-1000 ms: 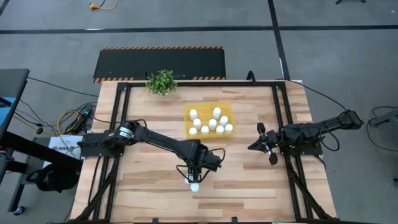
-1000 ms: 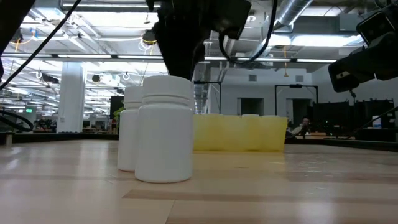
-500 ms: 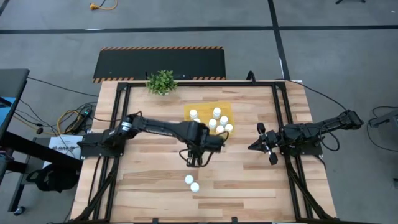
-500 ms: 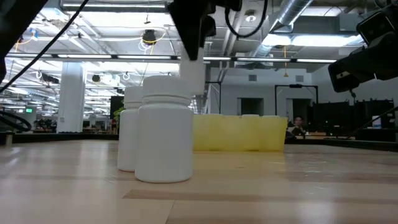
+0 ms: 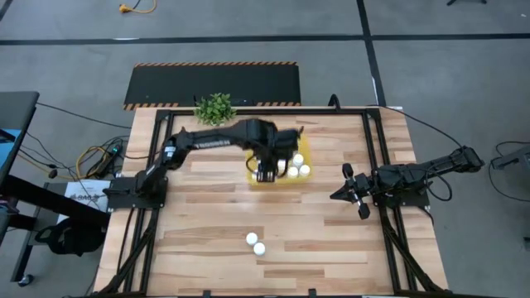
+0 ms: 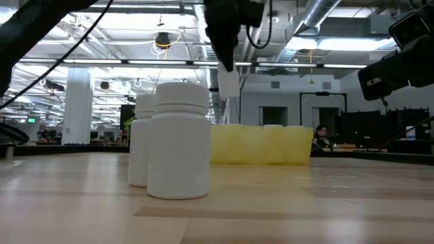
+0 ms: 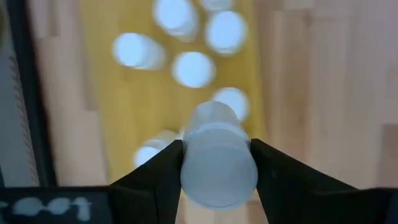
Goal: Pick and place pill bottles into a basket
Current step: Put the white medicine bottle into the yellow bin
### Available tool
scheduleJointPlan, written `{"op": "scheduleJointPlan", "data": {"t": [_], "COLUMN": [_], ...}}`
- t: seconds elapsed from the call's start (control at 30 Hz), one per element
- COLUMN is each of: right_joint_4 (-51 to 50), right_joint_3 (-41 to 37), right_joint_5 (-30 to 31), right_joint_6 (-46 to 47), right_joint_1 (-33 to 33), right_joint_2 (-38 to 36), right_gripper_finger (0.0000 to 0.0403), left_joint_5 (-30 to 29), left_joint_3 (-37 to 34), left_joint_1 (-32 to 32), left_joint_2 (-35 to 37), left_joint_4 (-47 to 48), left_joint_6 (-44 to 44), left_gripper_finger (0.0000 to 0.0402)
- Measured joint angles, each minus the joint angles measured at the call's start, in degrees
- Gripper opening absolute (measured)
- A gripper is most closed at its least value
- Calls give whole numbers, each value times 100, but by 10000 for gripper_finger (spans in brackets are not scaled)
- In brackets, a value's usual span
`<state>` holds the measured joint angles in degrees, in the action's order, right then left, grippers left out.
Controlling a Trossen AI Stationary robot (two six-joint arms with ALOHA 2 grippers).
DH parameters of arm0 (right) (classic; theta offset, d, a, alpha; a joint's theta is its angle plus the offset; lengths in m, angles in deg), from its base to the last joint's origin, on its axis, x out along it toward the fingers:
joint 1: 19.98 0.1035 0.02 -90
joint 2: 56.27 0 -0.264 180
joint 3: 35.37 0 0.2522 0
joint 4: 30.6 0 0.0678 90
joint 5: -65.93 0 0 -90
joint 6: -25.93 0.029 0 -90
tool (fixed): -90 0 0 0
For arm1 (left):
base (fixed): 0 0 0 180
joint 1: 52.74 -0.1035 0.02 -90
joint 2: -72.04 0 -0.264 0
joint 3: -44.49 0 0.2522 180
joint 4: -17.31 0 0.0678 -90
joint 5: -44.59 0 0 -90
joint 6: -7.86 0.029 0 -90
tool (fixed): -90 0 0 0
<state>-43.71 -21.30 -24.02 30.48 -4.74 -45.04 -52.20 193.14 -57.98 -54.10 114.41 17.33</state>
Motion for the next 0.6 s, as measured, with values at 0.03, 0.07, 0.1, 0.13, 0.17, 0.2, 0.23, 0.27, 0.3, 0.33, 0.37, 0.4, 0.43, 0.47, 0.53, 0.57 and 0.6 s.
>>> {"op": "scheduleJointPlan", "data": {"t": [0.03,0.07,0.1,0.13,0.17,0.2,0.23,0.27,0.3,0.33,0.37,0.4,0.43,0.47,0.53,0.57,0.6], "right_joint_4": [0,-2,0,-1,-2,-2,-2,-2,-2,-2,-2,-2,-2,-2,0,-2,-2], "right_joint_3": [-1,-1,-2,-2,-1,-2,0,0,-2,0,0,-1,0,-2,0,0,-2], "right_joint_5": [-1,-1,-1,-2,0,-2,0,-2,0,-1,0,-2,-2,-2,-2,-1,-1], "right_joint_6": [0,0,0,0,0,0,-2,0,0,0,0,0,0,0,0,0,0], "right_joint_1": [0,-1,0,-2,0,-2,0,-2,0,-2,-1,-1,0,0,-2,0,-1], "right_joint_2": [2,2,2,2,2,2,2,2,2,2,2,2,2,2,2,2,2], "right_gripper_finger": [1,1,1,1,1,1,1,1,1,1,1,1,1,1,1,1,1], "left_joint_5": [0,3,23,70,119,171,203,219,240,244,261,313,364,381,407,426,456], "left_joint_3": [0,0,0,0,0,0,0,0,0,0,0,-6,-10,0,-8,-9,-9], "left_joint_1": [-114,-227,-338,-446,-545,-651,-742,-823,-899,-957,-1010,-1056,-1092,-1112,-1163,-1165,-1169], "left_joint_2": [0,0,0,0,0,0,0,0,-11,-34,-57,-70,-104,-153,-238,-305,-344], "left_joint_4": [-72,-168,-278,-365,-411,-433,-464,-500,-534,-582,-610,-614,-626,-689,-735,-688,-688], "left_joint_6": [78,144,199,240,278,304,333,349,365,393,405,415,422,444,458,458,458], "left_gripper_finger": [162,162,162,162,162,162,162,162,162,162,162,162,162,162,162,162,162]}}
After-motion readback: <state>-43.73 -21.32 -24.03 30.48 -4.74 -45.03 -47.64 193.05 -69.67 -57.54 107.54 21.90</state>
